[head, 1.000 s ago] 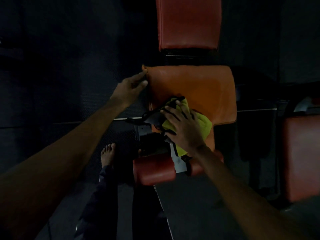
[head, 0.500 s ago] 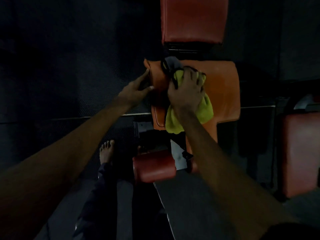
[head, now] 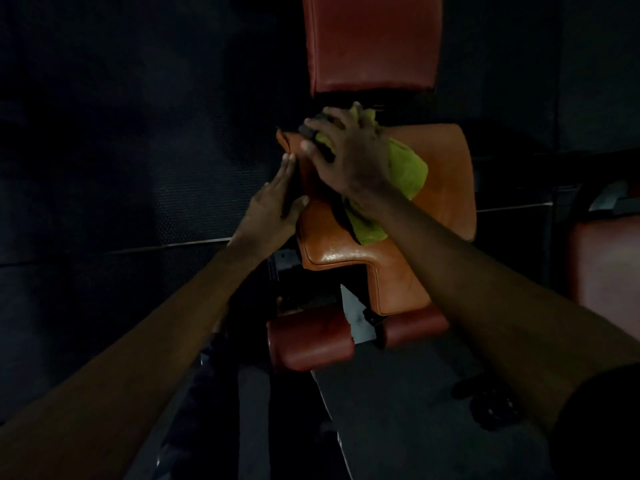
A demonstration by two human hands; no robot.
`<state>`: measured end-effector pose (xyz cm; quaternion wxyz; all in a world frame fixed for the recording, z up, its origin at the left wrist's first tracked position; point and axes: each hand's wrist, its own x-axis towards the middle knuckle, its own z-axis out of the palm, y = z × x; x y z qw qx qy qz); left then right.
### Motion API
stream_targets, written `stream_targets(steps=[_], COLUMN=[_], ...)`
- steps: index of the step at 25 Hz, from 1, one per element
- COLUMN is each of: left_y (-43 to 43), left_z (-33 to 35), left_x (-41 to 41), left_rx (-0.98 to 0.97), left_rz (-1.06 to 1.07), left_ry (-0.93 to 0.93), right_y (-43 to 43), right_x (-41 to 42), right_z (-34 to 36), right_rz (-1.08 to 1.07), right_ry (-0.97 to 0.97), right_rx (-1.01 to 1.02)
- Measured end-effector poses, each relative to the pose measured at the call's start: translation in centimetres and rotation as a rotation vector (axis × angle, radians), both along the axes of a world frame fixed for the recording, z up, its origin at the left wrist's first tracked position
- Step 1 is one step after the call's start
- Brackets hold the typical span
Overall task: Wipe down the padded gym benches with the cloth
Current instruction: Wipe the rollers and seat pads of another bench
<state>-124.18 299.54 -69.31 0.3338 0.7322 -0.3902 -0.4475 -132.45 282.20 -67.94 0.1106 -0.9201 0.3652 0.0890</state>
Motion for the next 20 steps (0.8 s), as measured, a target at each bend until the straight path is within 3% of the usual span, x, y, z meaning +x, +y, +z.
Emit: stream_targets(steps=[5,9,12,14,17,20], left_y=[-0.4,-0.7,-0.9,-1.0,-0.8,-1.0], left_z=[0.4,0.2,0.3,0.4,0.5,0.6], left_x=[0.4,1.0,1.0,1.4,1.9,1.7], left_rx=[0.018,0.017,0.02,0.021,0.024,0.069], left_rz=[0.015,-0.059,-0.024,0.021,0.031,0.052], left_ry=[-0.008,-0.128,-0.082,-0.031,-0.048,-0.021], right_y=[-3.6,-6.5,-4.7,-2.2,1.9,0.0], right_x=[-1.0,-4.7,-5.2,-2.4,1.9,1.4], right_z=[-0.3,0.2,0.0,-0.2,-0.9,-0.9], right_rz=[0.088,-0.223,-0.374,-0.323,-0.023,0.11], right_ry=[-0.097,-0.213,-0.197,-0.221,-0.252,-0.254], right_rx=[0.046,0.051,-0.011,-0.028,0.038,0.055])
